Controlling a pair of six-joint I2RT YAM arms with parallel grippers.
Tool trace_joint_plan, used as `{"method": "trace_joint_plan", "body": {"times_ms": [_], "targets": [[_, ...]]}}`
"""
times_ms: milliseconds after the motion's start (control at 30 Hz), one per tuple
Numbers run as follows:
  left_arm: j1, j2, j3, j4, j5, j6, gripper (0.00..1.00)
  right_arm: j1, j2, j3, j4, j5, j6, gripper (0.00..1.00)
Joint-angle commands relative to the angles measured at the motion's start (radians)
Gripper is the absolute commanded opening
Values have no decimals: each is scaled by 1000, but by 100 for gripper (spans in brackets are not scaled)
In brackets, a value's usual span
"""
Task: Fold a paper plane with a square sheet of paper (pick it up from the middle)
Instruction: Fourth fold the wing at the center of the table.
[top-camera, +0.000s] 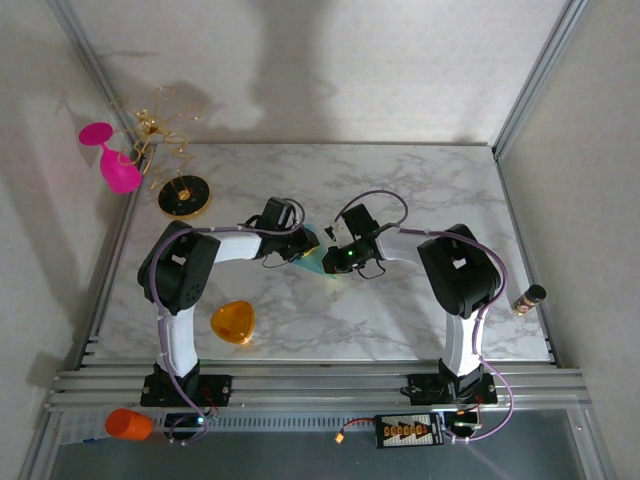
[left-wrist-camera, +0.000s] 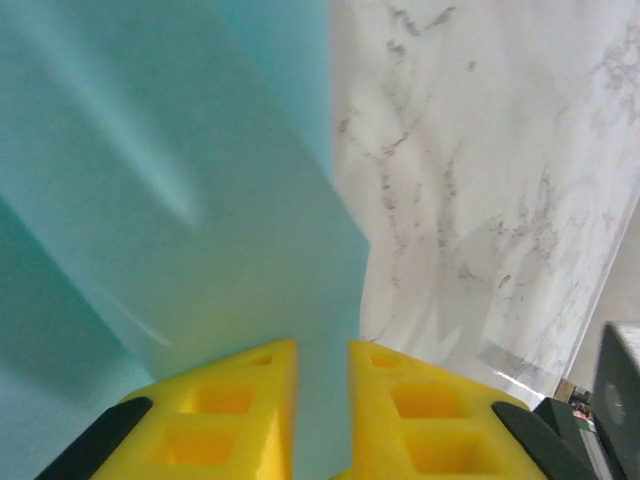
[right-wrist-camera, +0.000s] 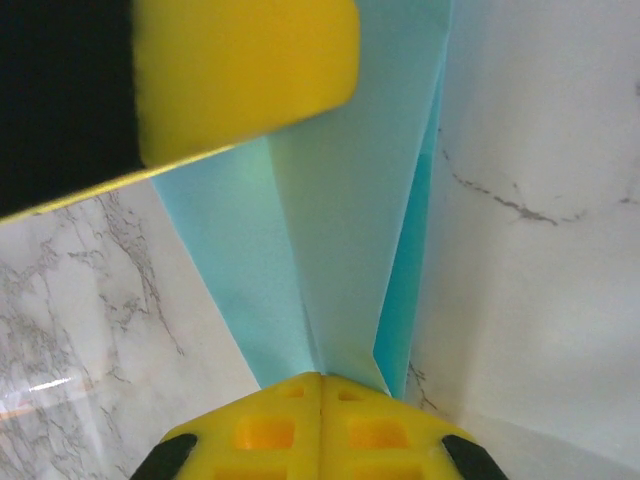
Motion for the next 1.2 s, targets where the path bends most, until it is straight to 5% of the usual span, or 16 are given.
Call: {"method": "trace_joint_plan", "body": {"times_ms": [0,1167], "targets": [[19,-35,34,-23,-21,83,21,-1,59,-51,-76,81,7,6],[143,45,9,-30,-104,91,17,-1,68,-75,-78,79,4,7]]}}
